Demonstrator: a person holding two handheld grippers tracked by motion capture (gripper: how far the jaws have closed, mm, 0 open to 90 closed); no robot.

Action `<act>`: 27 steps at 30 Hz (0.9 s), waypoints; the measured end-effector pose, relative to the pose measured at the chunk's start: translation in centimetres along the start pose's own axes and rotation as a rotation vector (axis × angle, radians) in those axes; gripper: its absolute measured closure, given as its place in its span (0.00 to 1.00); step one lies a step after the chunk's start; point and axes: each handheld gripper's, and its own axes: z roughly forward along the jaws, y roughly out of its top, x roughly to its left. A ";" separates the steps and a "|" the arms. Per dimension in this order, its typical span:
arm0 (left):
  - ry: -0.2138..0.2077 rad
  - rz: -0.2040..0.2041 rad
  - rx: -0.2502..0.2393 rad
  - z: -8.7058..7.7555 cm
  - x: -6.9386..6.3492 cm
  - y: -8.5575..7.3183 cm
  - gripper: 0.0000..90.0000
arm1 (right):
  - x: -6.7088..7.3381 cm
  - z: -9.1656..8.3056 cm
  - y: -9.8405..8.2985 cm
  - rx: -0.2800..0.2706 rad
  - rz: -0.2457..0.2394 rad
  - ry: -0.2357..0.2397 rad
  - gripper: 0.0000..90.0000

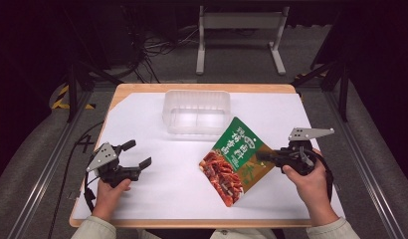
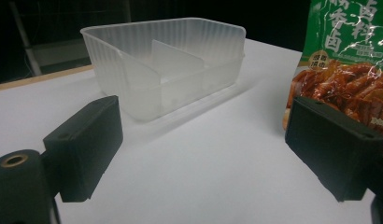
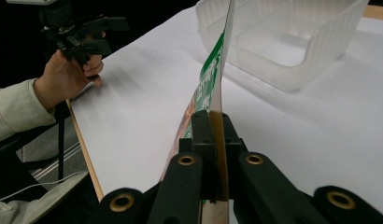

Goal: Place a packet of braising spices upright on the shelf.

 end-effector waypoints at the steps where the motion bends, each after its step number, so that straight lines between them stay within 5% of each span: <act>1: 0.001 -0.002 -0.005 0.0 0.1 0.0 0.13 | 0.3 0.0 0.2 -0.003 -0.008 0.000 1.00; 14: 0.012 0.003 -0.008 -0.1 0.0 0.1 0.14 | 2.2 -0.7 3.3 -0.045 -0.034 0.042 1.00; 27: 0.008 0.004 -0.001 0.1 0.0 0.1 0.14 | 0.7 -2.5 6.1 -0.095 0.009 0.008 1.00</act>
